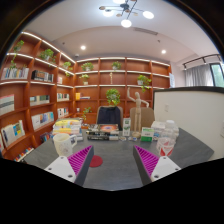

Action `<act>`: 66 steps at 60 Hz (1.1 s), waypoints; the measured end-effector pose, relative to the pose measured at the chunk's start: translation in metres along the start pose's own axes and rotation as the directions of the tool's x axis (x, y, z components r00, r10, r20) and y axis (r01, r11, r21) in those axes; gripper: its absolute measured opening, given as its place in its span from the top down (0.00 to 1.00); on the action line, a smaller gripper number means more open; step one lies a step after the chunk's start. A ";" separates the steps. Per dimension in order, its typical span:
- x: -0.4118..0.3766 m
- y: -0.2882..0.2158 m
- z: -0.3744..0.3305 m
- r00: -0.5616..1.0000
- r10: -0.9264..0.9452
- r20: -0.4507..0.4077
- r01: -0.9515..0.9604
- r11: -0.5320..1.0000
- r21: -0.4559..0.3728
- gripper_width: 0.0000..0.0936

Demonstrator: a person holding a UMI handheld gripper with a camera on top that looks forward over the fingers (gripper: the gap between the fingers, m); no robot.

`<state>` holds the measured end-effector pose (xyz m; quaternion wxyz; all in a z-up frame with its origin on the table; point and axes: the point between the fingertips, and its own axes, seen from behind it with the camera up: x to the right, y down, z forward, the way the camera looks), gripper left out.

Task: Pour water

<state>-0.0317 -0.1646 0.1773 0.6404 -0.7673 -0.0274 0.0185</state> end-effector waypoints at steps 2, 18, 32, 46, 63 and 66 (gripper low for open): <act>-0.006 0.009 -0.001 1.000 0.002 -0.008 -0.002 1.000 -0.017 0.10; 0.104 0.072 0.004 0.992 0.053 -0.114 -0.057 0.998 -0.036 0.11; 0.176 0.070 0.052 0.981 0.014 -0.196 -0.011 1.000 0.021 0.12; 0.186 0.047 0.098 0.984 0.015 -0.176 0.001 0.996 0.090 0.18; 0.191 0.040 0.107 0.979 0.007 -0.202 0.024 0.989 0.149 0.64; 0.190 0.042 0.105 0.977 -0.003 -0.212 0.035 0.989 0.146 0.64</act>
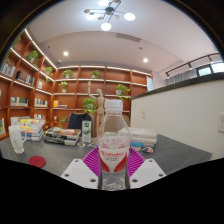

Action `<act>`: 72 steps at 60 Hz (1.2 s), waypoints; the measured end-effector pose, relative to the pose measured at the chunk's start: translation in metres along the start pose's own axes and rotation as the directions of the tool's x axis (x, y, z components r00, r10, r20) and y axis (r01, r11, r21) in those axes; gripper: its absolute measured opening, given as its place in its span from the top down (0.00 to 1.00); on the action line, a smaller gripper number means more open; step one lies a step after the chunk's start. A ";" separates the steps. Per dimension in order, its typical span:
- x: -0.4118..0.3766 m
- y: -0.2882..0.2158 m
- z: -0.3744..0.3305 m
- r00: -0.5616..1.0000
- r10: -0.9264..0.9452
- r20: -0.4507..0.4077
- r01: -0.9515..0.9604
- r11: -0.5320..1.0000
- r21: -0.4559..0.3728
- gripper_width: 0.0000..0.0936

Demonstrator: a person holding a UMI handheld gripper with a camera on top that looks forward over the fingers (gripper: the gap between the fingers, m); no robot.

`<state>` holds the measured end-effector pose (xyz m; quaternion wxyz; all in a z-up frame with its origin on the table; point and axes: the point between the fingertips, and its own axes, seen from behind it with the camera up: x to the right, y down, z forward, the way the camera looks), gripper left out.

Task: Pour water

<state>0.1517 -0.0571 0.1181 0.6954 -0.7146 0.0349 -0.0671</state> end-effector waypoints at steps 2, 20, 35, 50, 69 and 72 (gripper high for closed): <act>-0.003 0.001 0.001 1.000 -0.017 0.002 0.017 1.000 -0.005 0.64; -0.082 -0.025 -0.004 0.914 -0.401 0.057 0.402 0.915 -0.016 0.64; -0.224 -0.053 0.002 0.549 -0.827 0.116 0.821 0.560 0.112 0.64; -0.310 -0.081 0.013 -0.026 -0.999 -0.045 0.971 -0.036 0.236 0.64; -0.363 -0.093 0.023 -0.556 -0.795 -0.242 0.767 -0.603 0.217 0.64; -0.367 -0.094 0.023 -0.581 -0.772 -0.256 0.745 -0.632 0.214 0.64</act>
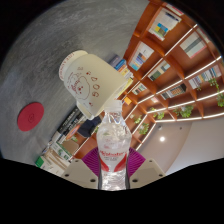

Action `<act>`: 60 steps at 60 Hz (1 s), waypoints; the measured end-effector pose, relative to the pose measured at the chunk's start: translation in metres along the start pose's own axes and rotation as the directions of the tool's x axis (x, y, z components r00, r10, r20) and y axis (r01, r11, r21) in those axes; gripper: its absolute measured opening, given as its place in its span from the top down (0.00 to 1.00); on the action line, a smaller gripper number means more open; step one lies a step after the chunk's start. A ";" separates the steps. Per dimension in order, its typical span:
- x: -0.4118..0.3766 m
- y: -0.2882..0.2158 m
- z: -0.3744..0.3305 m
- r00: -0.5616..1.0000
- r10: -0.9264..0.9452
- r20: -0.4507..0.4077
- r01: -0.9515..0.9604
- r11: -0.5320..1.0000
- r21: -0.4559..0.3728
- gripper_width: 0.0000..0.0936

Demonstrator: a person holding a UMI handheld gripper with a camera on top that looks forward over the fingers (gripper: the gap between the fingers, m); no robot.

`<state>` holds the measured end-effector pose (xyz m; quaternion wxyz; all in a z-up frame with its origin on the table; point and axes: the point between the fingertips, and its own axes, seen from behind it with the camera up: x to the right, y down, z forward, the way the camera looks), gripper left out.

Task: Pour water

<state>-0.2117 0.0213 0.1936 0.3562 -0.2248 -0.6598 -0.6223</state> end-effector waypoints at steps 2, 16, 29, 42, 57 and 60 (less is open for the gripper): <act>0.001 -0.002 0.001 1.000 -0.015 -0.003 0.015 1.000 0.003 0.64; -0.003 0.001 0.003 1.000 0.023 0.008 -0.023 1.000 -0.013 0.64; 0.002 0.027 -0.010 0.824 0.566 -0.007 -0.566 0.823 -0.049 0.64; -0.013 0.051 -0.022 0.161 0.986 -0.045 -0.986 0.159 -0.047 0.61; -0.064 0.022 -0.027 -0.516 0.855 0.060 -0.855 -0.510 -0.095 0.61; -0.061 -0.001 -0.021 -0.564 0.821 0.081 -0.825 -0.557 -0.101 0.61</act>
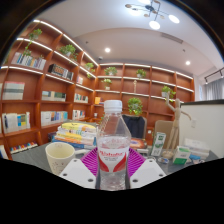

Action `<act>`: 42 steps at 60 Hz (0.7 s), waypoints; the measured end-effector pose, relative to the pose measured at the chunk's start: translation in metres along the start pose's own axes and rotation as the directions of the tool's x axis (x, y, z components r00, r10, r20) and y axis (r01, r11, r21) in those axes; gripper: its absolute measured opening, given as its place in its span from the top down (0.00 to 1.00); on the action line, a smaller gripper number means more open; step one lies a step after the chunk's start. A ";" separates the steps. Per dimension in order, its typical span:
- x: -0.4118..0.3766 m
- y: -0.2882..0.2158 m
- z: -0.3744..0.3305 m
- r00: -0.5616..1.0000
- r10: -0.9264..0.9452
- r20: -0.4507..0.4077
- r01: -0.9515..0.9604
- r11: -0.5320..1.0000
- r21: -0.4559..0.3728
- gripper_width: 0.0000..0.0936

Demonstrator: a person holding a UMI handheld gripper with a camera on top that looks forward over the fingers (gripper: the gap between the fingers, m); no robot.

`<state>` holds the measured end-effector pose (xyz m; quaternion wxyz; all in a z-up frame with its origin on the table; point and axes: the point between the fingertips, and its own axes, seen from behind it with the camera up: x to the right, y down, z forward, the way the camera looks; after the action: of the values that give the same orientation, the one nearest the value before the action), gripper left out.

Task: Pour water

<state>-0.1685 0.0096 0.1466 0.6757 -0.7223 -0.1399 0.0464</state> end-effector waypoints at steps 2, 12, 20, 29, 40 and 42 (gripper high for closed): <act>0.003 0.009 0.000 0.999 0.031 0.020 -0.031 1.000 0.002 0.61; 0.005 0.029 0.006 0.997 0.071 0.010 -0.072 0.997 0.027 0.60; 0.017 0.029 0.001 0.988 0.154 -0.010 -0.153 0.986 0.065 0.59; 0.018 0.028 -0.001 0.988 0.154 -0.030 -0.151 0.985 0.083 0.52; 0.015 0.042 -0.008 0.980 0.194 -0.049 -0.194 0.981 -0.006 0.30; 0.013 0.043 -0.013 0.978 0.205 -0.050 -0.206 0.978 -0.016 0.21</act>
<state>-0.1463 -0.0016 0.1069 0.6627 -0.7409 -0.0488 0.0972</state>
